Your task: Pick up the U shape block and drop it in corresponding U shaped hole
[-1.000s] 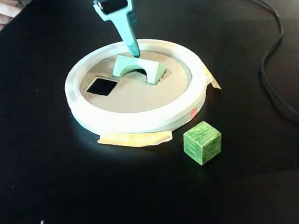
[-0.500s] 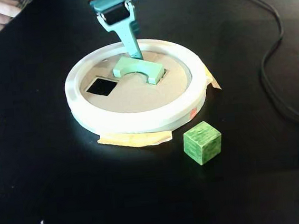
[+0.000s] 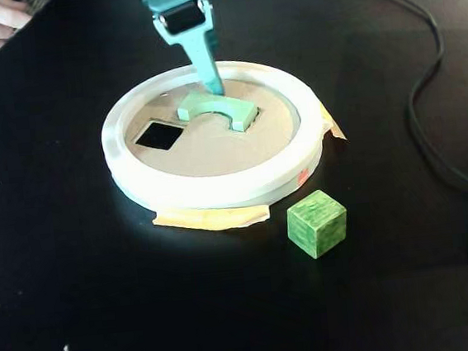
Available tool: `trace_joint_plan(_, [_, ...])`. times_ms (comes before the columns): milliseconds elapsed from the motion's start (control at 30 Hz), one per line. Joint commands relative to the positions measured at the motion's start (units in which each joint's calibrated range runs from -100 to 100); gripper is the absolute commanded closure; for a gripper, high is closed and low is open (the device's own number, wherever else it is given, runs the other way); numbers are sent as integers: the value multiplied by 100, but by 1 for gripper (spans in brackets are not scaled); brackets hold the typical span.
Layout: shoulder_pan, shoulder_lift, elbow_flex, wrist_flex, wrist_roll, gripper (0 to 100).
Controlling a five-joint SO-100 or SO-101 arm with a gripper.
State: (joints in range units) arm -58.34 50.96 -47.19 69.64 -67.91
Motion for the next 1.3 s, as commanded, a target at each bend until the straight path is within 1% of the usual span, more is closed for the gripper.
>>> trace_joint_plan(0, [-71, -927, -918, 55, 303, 0])
trace_joint_plan(33, [-71, -980, -1018, 65, 386, 0])
trace_joint_plan(67, [-9, -1115, -1119, 76, 581, 0])
trace_joint_plan(200, [104, -1571, -1037, 96, 1123, 0])
trace_joint_plan(233, [241, -1849, -1018, 256, 1485, 0])
trace_joint_plan(267, [416, -1966, -1018, 427, 1695, 0])
trace_joint_plan(367, [1040, -2288, -1046, 1209, 2330, 0])
trace_joint_plan(400, [1440, -2557, -1037, 1852, 2706, 0])
trace_joint_plan(500, [2226, -2763, -1027, 2855, 3302, 0])
trace_joint_plan(533, [2476, -2790, -1027, 3036, 3531, 0])
trace_joint_plan(567, [2988, -2798, -1082, 3036, 4005, 0])
trace_joint_plan(633, [3487, -2798, -1109, 3036, 4557, 0])
trace_joint_plan(700, [3874, -2870, -1119, 3036, 5172, 0])
trace_joint_plan(733, [4049, -3049, -1091, 3036, 5783, 0])
trace_joint_plan(833, [4274, -3479, -1055, 3036, 6676, 0])
trace_joint_plan(867, [4748, -3802, -1009, 3036, 7106, 0])
trace_joint_plan(967, [5659, -4241, -945, 3036, 7565, 0])
trace_joint_plan(1033, [6271, -4644, -627, 3036, 7658, 0])
trace_joint_plan(1100, [6496, -5011, -262, 3036, 7692, 0])
trace_joint_plan(1167, [6496, -5459, 229, 3036, 7673, 0])
trace_joint_plan(1200, [6533, -6014, 840, 3036, 7663, 0])
trace_joint_plan(1267, [6633, -6614, 1504, 3036, 7663, 0])
